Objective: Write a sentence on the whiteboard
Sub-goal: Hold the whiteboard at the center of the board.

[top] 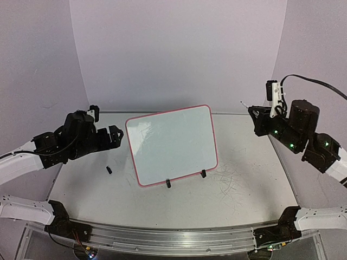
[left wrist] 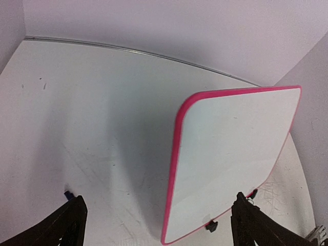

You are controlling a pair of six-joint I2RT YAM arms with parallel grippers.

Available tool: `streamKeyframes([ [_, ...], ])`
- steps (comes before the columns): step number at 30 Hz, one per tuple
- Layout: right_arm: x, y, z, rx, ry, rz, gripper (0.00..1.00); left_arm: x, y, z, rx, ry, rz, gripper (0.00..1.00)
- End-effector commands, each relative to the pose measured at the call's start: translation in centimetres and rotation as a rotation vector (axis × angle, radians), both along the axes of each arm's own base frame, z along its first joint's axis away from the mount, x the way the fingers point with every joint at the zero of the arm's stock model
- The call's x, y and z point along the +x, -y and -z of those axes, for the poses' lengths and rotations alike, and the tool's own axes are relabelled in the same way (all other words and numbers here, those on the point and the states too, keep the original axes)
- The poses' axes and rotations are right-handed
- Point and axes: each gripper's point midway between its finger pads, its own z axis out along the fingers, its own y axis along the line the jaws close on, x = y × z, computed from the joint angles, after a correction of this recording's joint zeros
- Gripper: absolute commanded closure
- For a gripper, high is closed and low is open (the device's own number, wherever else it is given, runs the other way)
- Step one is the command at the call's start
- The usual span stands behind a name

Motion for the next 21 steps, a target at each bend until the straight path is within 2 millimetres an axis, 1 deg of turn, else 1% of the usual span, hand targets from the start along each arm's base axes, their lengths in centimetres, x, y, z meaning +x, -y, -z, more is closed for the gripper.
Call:
streamKeyframes([
  [1, -1.2, 2.1, -3.2, 0.066, 0.105, 0.042, 1.0, 0.9, -3.4, 1.0, -0.04, -0.005, -0.1, 0.01],
  [3, -1.2, 2.0, -3.3, 0.073, 0.105, 0.034, 1.0, 0.9, -3.4, 1.6, -0.101, 0.015, -0.051, 0.01],
  [6, -1.8, 1.6, -4.0, 0.115, 0.125, -0.011, 1.0, 1.0, -3.2, 0.5, -0.198, 0.108, 0.025, 0.01],
  [7, -1.9, 1.5, -4.2, 0.126, 0.137, -0.017, 1.0, 1.1, -3.2, 0.5, -0.214, 0.124, 0.043, 0.01],
  [9, -1.8, 1.6, -4.4, 0.13, 0.149, -0.01, 1.0, 1.5, -3.0, 0.8, -0.226, 0.144, 0.072, 0.01],
  [11, -1.4, 1.3, -4.5, 0.117, 0.149, -0.006, 1.0, 1.9, -2.7, 1.6, -0.235, 0.146, 0.103, 0.01],
  [13, -1.1, 0.5, -4.4, 0.09, 0.143, -0.029, 1.0, 2.1, -2.3, 1.7, -0.269, 0.16, 0.147, 0.01],
  [18, -0.9, -1.5, -3.9, 0.053, 0.124, -0.112, 1.0, 2.9, -1.6, 3.5, -0.3, 0.14, 0.25, 0.01],
  [20, -0.7, -2.2, -3.7, 0.041, 0.117, -0.138, 1.0, 3.0, -1.1, 3.7, -0.308, 0.146, 0.295, 0.01],
  [21, -0.7, -2.6, -3.6, 0.036, 0.114, -0.152, 1.0, 3.0, -0.8, 3.5, -0.317, 0.16, 0.319, 0.02],
])
